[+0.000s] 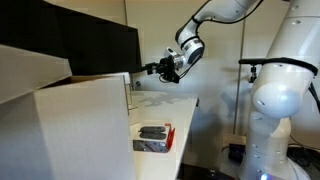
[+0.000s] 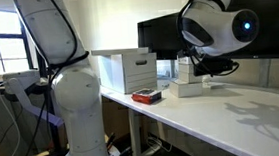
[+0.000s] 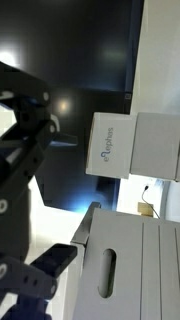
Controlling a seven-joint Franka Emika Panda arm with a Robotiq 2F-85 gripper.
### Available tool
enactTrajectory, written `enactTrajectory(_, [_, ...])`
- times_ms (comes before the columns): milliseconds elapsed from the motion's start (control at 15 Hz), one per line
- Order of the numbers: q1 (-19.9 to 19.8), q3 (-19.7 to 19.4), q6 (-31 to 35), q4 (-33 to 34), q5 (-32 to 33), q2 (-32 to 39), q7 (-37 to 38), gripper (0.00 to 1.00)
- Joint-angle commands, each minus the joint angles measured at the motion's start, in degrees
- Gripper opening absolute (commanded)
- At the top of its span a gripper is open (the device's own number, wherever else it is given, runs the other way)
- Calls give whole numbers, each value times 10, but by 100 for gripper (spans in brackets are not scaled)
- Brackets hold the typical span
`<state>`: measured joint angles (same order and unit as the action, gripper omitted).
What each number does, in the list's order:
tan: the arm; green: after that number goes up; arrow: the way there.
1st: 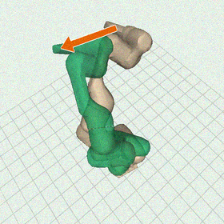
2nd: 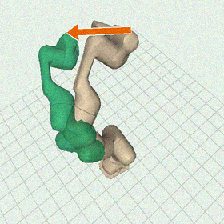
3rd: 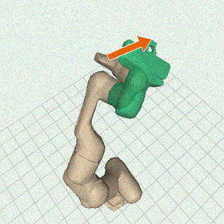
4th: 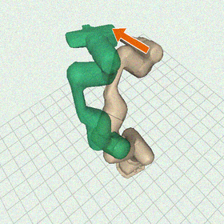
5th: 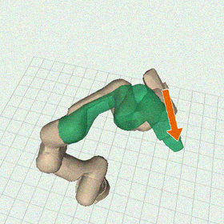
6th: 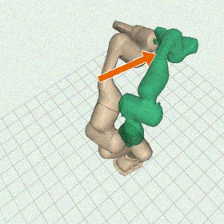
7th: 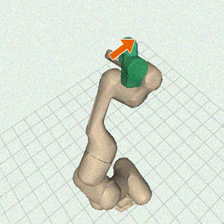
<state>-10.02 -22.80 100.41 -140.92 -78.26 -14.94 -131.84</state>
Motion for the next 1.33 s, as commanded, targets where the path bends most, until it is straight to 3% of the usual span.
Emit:
enactTrajectory(0, [-27, 5, -75, 47, -39, 86, -50, 100])
enactTrajectory(400, [-49, 17, -126, 95, -48, 167, -46, 100])
enactTrajectory(1267, [-52, 38, -116, 97, -69, 217, -47, 100])
